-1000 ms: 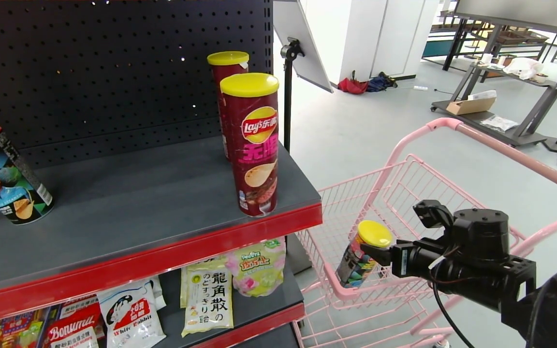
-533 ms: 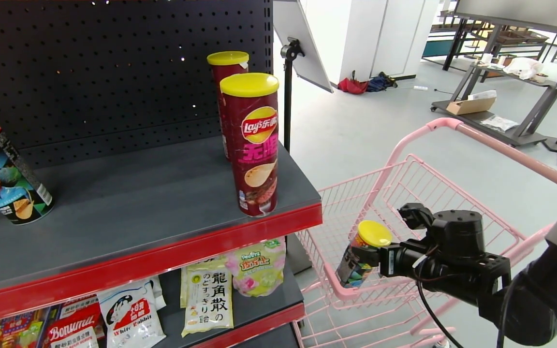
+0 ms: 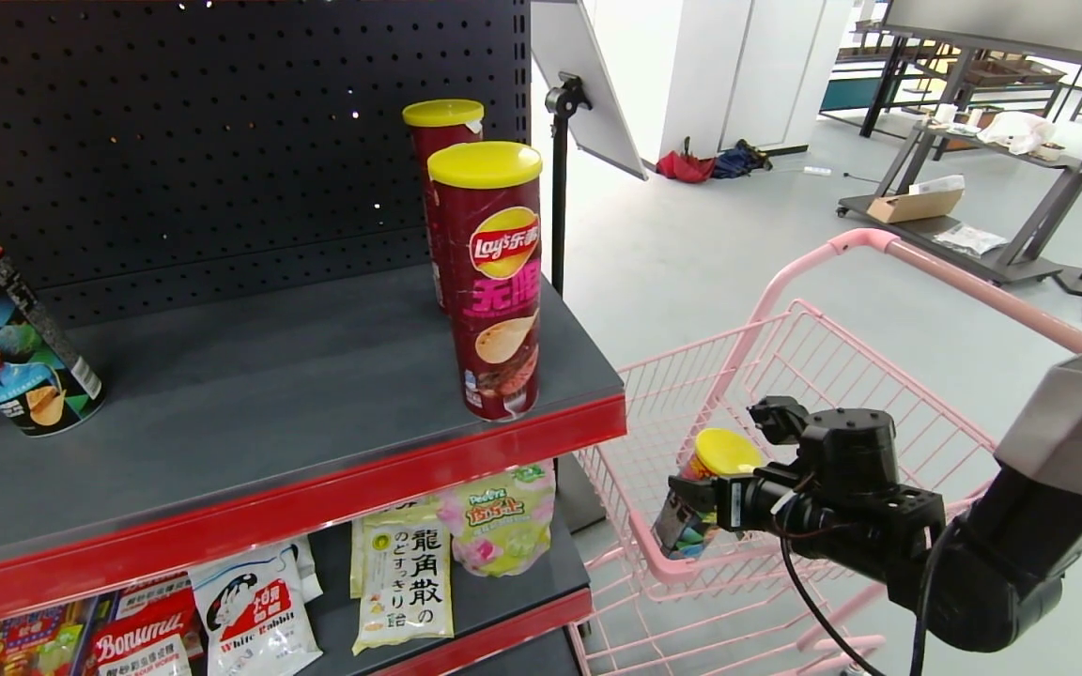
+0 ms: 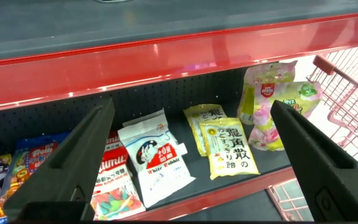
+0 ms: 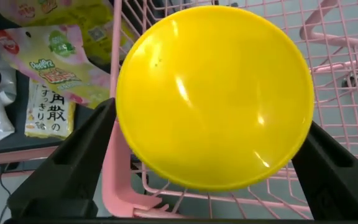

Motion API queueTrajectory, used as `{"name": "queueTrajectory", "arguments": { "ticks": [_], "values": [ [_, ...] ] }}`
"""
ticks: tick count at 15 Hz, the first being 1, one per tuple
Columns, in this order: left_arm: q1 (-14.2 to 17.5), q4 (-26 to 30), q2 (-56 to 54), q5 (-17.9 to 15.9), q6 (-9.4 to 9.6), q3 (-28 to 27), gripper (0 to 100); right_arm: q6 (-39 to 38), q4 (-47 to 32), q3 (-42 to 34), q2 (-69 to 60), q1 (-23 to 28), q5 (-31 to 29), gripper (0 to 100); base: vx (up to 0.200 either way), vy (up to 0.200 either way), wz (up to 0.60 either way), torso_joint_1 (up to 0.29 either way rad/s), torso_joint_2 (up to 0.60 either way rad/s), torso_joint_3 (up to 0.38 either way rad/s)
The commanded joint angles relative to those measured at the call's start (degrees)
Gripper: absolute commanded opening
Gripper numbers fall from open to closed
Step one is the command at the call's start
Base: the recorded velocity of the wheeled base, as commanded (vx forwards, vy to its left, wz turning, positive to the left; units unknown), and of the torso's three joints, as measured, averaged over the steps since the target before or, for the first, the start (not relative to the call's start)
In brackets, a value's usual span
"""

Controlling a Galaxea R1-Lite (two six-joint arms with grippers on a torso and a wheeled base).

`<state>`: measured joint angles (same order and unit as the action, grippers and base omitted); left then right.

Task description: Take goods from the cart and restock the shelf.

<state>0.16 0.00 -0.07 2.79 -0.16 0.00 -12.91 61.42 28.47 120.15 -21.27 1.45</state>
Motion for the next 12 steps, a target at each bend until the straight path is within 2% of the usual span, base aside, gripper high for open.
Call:
{"name": "queueTrajectory", "arguments": {
  "ticks": [1,3,4,10,12],
  "values": [
    [0.02,0.0,0.07,0.02,-0.02,0.0,100,-0.19,0.02,1.15,1.84,0.0,-0.13,100,0.0,0.0,0.0,0.0,0.0,0.0],
    [0.02,0.0,0.07,0.02,-0.02,0.0,100,-0.27,0.55,1.86,3.34,-0.26,-2.24,100,0.0,0.0,0.0,0.0,0.0,0.0],
    [0.02,0.0,0.07,0.02,-0.02,0.0,100,-0.45,2.39,2.47,4.04,-0.35,-3.3,0,0.0,0.0,0.0,0.0,0.0,0.0],
    [0.02,0.0,0.07,0.02,-0.02,0.0,100,-2.73,3.18,1.77,2.54,-1.58,-3.65,0,0.0,0.0,0.0,0.0,0.0,0.0],
    [0.02,0.0,0.07,0.02,-0.02,0.0,100,-2.21,1.6,5.46,-1.94,-0.88,-3.82,0,0.0,0.0,0.0,0.0,0.0,0.0]
  ]
}}
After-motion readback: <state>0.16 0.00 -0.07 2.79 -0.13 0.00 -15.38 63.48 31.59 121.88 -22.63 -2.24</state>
